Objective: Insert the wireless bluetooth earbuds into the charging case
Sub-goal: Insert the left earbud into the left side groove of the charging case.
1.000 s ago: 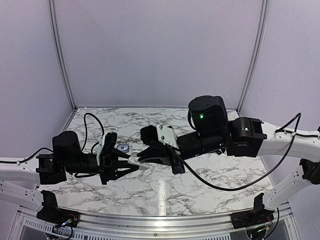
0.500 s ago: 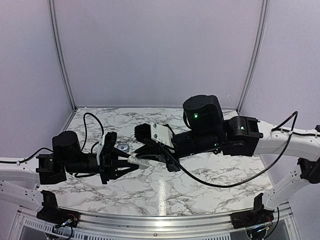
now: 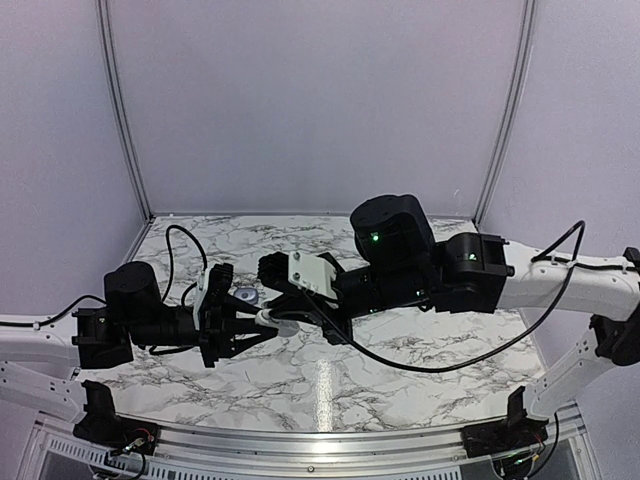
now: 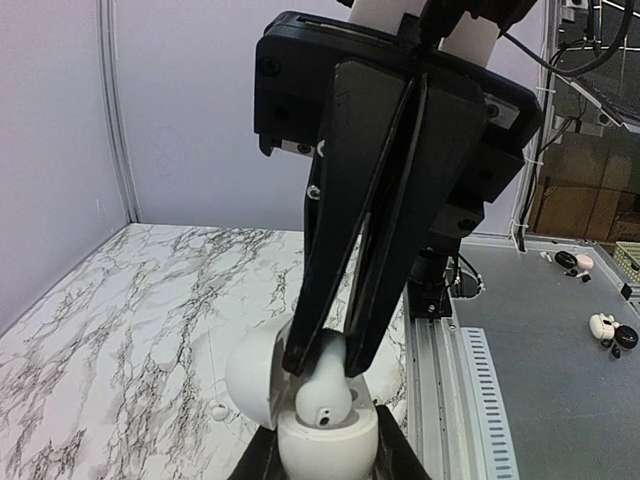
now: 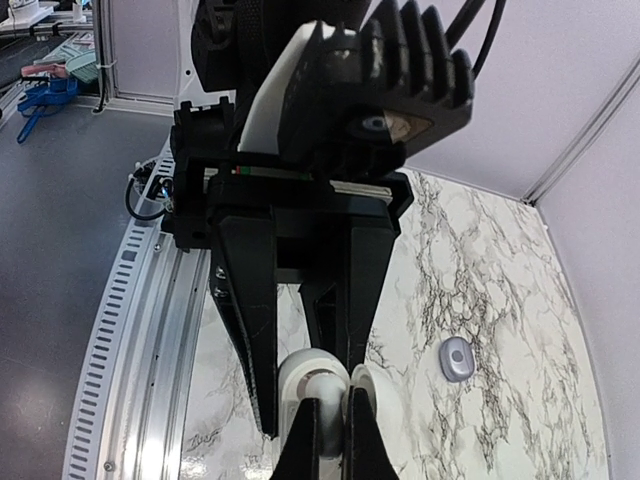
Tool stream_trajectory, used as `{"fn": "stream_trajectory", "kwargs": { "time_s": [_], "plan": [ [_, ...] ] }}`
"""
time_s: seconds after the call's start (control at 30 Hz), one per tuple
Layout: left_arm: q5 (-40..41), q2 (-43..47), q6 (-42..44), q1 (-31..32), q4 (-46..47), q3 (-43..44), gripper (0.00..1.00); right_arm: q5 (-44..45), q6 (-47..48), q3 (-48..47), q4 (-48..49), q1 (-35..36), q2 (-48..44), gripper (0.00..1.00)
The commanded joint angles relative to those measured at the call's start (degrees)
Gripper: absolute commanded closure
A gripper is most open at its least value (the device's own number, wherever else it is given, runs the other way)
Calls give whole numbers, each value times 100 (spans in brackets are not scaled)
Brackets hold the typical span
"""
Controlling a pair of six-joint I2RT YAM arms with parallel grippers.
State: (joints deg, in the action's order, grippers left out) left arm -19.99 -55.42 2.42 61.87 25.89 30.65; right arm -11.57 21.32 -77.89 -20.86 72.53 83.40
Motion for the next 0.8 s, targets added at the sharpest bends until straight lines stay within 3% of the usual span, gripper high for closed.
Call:
{"fn": "stream_trajectory", "kwargs": {
  "time_s": [0.0, 0.63, 0.77],
  "plan": [
    [33, 57, 99, -25, 254, 52, 100, 159, -85, -271, -148, 72, 106, 100],
    [77, 148, 111, -25, 254, -15, 100, 102, -76, -358, -347, 94, 315, 100],
    [110, 180, 97, -25, 259, -33, 100, 129, -119, -363, -265, 94, 199, 87]
  ]
}}
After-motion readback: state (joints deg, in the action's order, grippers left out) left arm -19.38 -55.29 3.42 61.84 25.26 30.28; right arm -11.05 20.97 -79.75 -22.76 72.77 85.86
